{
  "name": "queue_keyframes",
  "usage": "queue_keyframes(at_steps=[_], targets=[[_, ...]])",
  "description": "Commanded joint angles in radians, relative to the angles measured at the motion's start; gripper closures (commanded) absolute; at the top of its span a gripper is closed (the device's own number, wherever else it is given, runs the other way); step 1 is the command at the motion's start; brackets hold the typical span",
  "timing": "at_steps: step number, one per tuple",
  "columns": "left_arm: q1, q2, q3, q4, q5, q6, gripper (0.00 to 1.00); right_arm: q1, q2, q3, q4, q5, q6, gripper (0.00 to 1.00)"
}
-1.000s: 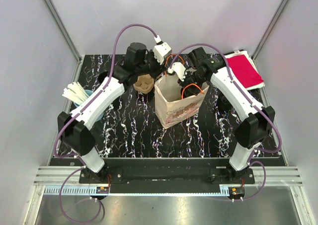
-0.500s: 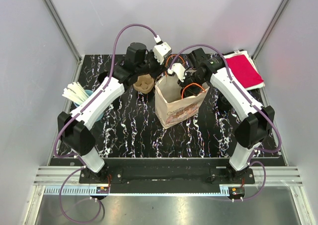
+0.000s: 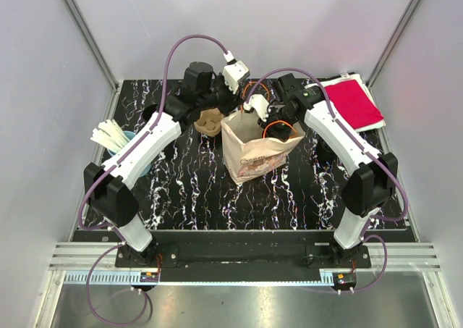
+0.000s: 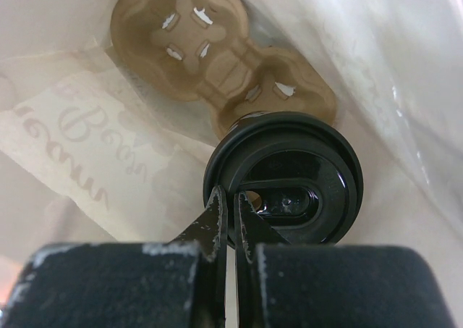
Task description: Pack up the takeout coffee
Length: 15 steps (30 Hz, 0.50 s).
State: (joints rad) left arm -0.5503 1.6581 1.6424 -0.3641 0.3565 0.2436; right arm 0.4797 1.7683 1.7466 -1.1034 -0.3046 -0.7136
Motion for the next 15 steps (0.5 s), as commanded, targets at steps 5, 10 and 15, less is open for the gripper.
queue_keyframes(at_steps=[5,10,15], targets=[[0.007,-0.027,0.019,0.05,0.03,-0.023,0.83,0.007,-0.024,-0.029,0.082,0.019,0.006,1.0],[0.006,-0.032,0.011,0.051,0.035,-0.026,0.83,0.007,-0.029,-0.029,0.091,0.012,0.011,1.0],[0.004,-0.035,0.007,0.053,0.041,-0.03,0.84,0.007,-0.032,-0.027,0.103,-0.001,0.02,1.0]])
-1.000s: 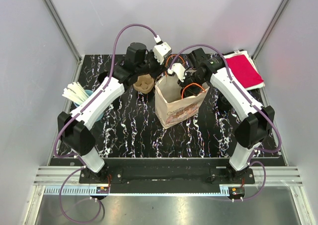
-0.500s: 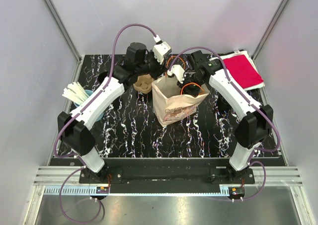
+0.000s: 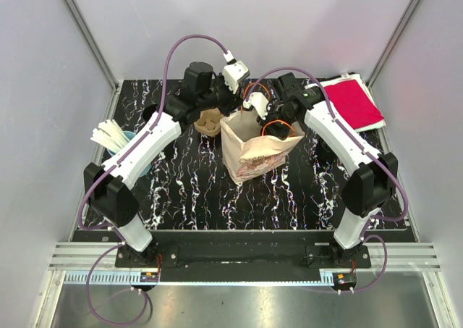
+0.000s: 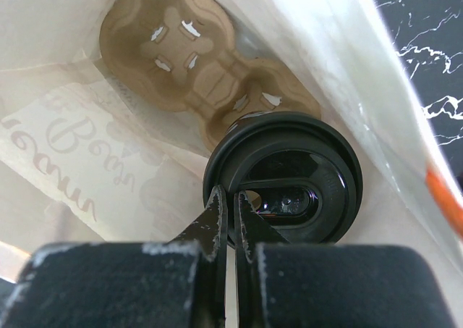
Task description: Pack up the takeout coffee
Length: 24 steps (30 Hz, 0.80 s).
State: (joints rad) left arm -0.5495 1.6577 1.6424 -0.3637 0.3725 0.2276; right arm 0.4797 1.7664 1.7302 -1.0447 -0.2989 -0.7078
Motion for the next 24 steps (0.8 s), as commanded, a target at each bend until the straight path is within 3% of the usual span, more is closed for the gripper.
queue_keyframes(at_steps=[1,24], targets=[[0.003,-0.033,0.007,0.054,0.026,-0.016,0.84,0.007,-0.027,-0.006,0.045,-0.009,0.018,1.0],[-0.004,-0.018,0.008,0.049,0.039,-0.022,0.85,0.007,-0.033,0.066,0.067,0.017,0.109,1.0]])
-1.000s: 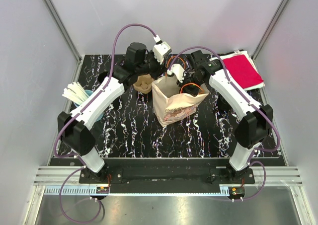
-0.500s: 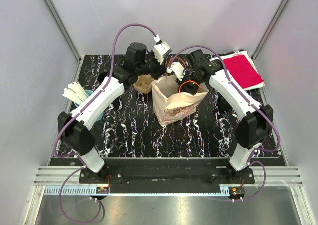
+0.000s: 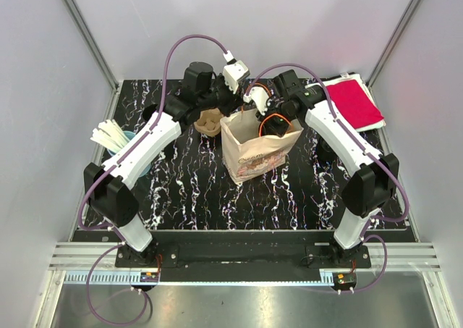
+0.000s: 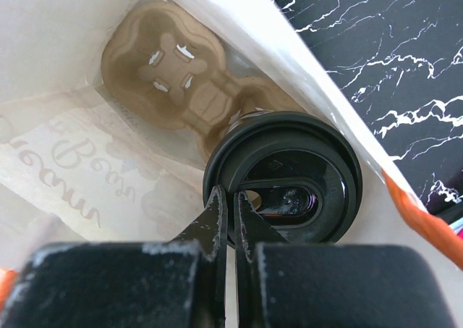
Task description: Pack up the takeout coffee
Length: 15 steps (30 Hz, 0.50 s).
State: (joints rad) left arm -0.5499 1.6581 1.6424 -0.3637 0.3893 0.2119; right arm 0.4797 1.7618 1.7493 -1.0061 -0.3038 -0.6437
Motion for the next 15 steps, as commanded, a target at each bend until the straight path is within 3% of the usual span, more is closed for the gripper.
queue_keyframes(at_steps=[1,15], targets=[[-0.005,-0.018,0.007,0.049,0.022,-0.008,0.85,0.007,-0.028,0.05,0.032,0.026,0.05,1.0],[-0.012,-0.015,0.007,0.046,0.022,-0.006,0.86,0.005,-0.01,0.119,0.064,0.065,0.145,1.0]])
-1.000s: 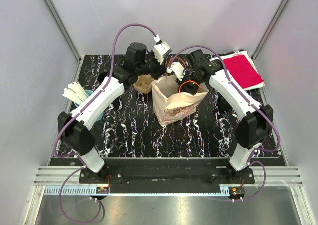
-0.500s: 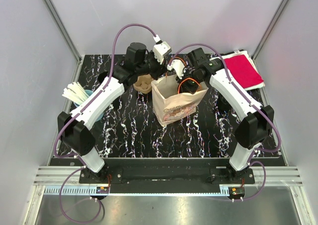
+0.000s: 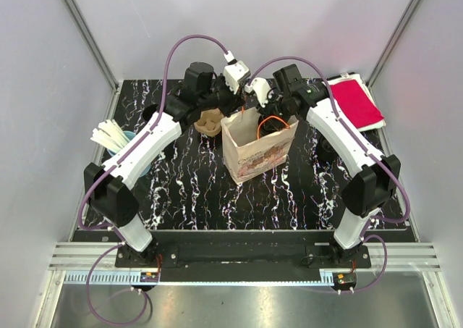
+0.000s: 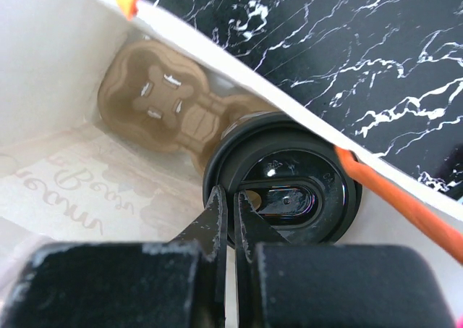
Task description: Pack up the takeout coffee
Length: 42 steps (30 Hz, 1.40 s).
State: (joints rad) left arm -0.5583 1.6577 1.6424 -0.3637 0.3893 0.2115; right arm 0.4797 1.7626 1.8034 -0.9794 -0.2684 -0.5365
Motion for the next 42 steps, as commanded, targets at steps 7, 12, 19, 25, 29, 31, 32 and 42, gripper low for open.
queue_keyframes(at_steps=[7,12,19,25,29,31,32,42], targets=[[-0.008,-0.01,0.013,0.04,0.025,-0.004,0.87,0.005,0.004,0.057,0.044,0.044,0.064,1.0],[-0.009,-0.012,0.013,0.042,0.023,-0.001,0.87,0.005,0.026,0.057,0.071,0.067,0.095,1.0],[-0.009,-0.01,0.011,0.042,0.023,-0.001,0.88,0.005,0.049,0.063,0.07,0.078,0.151,1.0],[-0.015,-0.007,0.011,0.04,0.02,0.002,0.89,0.005,0.049,0.071,0.065,0.055,0.187,1.0],[-0.015,-0.007,0.014,0.039,0.017,0.003,0.89,0.005,0.044,0.053,0.051,0.067,0.159,1.0],[-0.015,-0.006,0.013,0.039,0.016,0.003,0.89,0.005,0.038,0.03,0.051,0.078,0.135,1.0],[-0.014,-0.004,0.014,0.039,0.014,0.003,0.89,0.005,0.037,0.022,0.05,0.081,0.121,1.0],[-0.015,0.004,0.02,0.039,-0.035,-0.006,0.96,0.005,0.026,-0.016,0.051,0.081,0.078,1.0]])
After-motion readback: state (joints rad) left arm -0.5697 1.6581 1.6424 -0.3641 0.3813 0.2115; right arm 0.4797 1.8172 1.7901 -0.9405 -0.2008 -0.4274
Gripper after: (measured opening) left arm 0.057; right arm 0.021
